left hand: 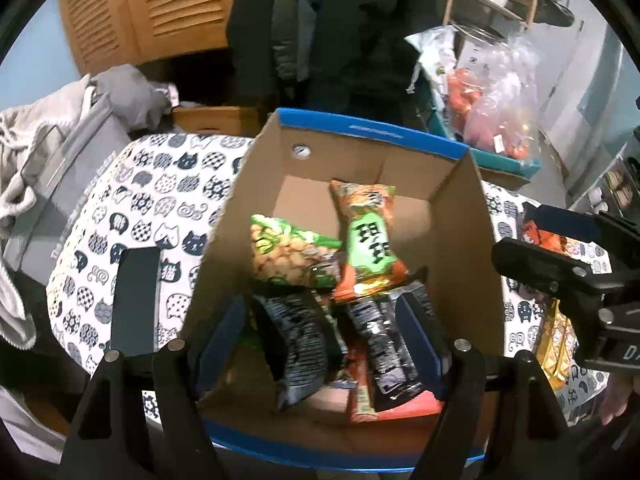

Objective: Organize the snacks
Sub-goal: 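Open both tools to drop the black bags into the box, then move both tools back over the remaining snacks on the table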

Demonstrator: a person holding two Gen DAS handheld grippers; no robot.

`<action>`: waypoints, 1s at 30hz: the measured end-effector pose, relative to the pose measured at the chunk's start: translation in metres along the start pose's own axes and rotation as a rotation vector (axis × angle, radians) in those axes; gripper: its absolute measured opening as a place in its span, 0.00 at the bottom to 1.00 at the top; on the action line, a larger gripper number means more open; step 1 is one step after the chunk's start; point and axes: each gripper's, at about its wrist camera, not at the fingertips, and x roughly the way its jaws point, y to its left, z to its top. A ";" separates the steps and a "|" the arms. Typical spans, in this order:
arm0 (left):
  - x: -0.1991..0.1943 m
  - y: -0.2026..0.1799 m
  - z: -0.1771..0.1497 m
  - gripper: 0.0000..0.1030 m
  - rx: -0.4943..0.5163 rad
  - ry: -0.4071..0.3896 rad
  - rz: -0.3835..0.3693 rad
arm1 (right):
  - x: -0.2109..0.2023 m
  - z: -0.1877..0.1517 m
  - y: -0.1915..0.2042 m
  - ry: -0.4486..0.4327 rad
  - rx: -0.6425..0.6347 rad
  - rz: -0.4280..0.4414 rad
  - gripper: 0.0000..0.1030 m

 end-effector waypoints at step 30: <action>-0.011 -0.134 -0.001 0.77 0.236 -0.016 -0.094 | -0.061 -0.080 -0.128 -0.014 0.212 -0.211 0.78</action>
